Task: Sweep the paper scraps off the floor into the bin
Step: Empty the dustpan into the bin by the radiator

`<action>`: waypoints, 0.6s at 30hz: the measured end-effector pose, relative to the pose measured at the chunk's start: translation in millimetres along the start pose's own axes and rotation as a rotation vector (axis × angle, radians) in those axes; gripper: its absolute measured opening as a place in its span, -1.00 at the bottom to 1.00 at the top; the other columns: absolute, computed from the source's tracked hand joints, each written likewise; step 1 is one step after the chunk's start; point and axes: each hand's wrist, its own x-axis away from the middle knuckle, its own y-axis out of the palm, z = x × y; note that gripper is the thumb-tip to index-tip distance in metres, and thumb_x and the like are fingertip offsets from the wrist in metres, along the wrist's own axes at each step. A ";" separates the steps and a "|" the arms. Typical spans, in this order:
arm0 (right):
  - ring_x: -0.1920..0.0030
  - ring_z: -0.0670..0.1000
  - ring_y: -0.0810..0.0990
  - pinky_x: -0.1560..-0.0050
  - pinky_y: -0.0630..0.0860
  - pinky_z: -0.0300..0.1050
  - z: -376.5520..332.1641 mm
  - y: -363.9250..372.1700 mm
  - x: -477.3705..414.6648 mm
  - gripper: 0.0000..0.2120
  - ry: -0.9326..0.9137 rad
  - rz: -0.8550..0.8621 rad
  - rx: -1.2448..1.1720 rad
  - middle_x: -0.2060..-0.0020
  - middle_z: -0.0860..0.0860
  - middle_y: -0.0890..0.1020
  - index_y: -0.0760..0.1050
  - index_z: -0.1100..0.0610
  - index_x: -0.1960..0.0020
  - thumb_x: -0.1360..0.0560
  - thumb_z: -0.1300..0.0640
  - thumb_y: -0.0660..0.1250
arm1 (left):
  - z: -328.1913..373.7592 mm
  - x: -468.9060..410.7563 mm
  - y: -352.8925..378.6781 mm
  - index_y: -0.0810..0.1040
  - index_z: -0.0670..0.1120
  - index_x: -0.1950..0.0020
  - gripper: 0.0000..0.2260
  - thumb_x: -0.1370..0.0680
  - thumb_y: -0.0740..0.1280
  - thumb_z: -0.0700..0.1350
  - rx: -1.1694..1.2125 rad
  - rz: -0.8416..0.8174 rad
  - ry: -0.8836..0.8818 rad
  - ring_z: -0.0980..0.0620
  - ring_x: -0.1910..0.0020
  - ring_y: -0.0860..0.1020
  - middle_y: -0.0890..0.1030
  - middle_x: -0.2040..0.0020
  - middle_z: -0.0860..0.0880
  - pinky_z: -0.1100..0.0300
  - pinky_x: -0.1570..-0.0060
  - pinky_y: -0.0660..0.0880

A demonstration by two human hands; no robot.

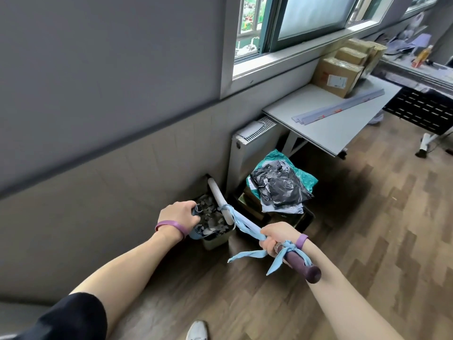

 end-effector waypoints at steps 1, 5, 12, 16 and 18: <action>0.72 -0.12 0.29 0.70 0.24 -0.38 0.2 -3.6 2.3 -0.78 0.024 -0.002 -0.061 0.48 0.04 0.28 0.27 0.18 0.21 -0.61 0.28 0.06 | 1.2 -1.8 3.0 0.53 0.04 0.08 -0.87 -0.43 0.26 0.03 -0.020 -0.008 0.009 -0.13 0.03 0.59 0.65 0.04 -0.01 0.16 0.16 0.42; 0.72 -0.12 0.26 0.73 0.24 -0.37 0.6 -13.6 -2.0 -0.83 0.127 -0.046 -0.302 0.61 0.04 0.29 0.28 0.22 0.14 -0.61 0.26 0.03 | 7.0 -8.3 12.7 0.54 0.09 -0.08 -0.79 -0.46 0.26 0.04 -0.090 -0.044 0.039 -0.10 -0.04 0.59 0.64 -0.05 0.00 0.16 0.08 0.45; 0.67 -0.14 0.22 0.69 0.20 -0.39 28.6 -20.8 -11.3 -0.68 0.028 0.024 -0.241 0.54 0.00 0.27 0.28 0.18 0.33 -0.59 0.34 0.02 | 12.0 -6.0 30.2 0.50 0.07 -0.10 -0.78 -0.51 0.20 0.06 -0.269 -0.146 0.195 -0.12 -0.06 0.59 0.64 -0.07 -0.02 0.12 0.06 0.47; 0.64 -0.12 0.23 0.64 0.21 -0.37 43.8 -26.6 -13.7 -0.73 -0.003 0.052 -0.165 0.51 0.02 0.26 0.27 0.19 0.29 -0.57 0.34 0.06 | 17.7 -0.3 38.0 0.45 0.04 -0.19 -0.75 -0.54 0.16 0.03 -0.391 -0.231 0.296 -0.10 -0.13 0.57 0.60 -0.15 -0.01 0.09 0.00 0.47; 0.64 -0.11 0.22 0.63 0.20 -0.37 47.8 -29.7 -13.5 -0.75 -0.004 0.047 -0.179 0.49 0.02 0.25 0.28 0.19 0.27 -0.58 0.33 0.07 | 19.9 -0.1 41.3 0.44 0.02 -0.18 -0.75 -0.55 0.16 0.02 -0.422 -0.235 0.322 -0.10 -0.14 0.57 0.60 -0.16 -0.01 0.08 0.01 0.47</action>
